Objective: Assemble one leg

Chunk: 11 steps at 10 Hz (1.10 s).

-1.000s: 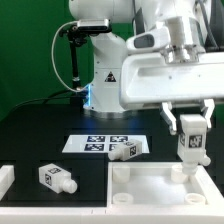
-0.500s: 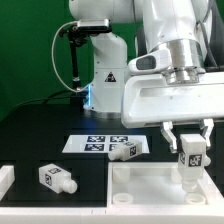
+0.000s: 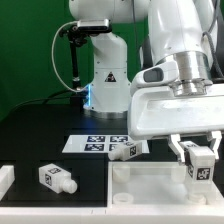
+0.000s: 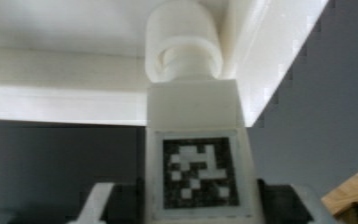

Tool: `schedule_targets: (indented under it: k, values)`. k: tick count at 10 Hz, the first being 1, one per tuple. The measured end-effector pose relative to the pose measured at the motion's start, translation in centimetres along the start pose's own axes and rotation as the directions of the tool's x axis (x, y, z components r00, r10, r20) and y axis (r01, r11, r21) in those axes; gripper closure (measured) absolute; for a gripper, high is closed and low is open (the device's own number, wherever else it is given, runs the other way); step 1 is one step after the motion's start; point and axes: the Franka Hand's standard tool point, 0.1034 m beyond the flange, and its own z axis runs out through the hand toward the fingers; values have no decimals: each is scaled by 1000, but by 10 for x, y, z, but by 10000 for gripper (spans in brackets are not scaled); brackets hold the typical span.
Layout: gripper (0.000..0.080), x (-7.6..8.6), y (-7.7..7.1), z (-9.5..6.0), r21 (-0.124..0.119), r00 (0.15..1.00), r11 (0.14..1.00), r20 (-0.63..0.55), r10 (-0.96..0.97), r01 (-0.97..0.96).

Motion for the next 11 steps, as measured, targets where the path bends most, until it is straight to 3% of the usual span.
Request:
schedule_targets:
  k: [2,7,8,9,10,11]
  values:
    - [512,-7,4,6,-5,1000,1000,7,-8,8]
    - [512,-7,5,7,-10,1000,1000,-13,-8,8]
    - [433,-7,5,7,-9,1000,1000,-10,-9,8]
    - [251,-10,6,9,-4,999,1000,32,-5,5]
    - [251,-3,10,4,11,992,1000,127,7,-8]
    - [181,11,11,-4,13,992,1000,125,18,-19]
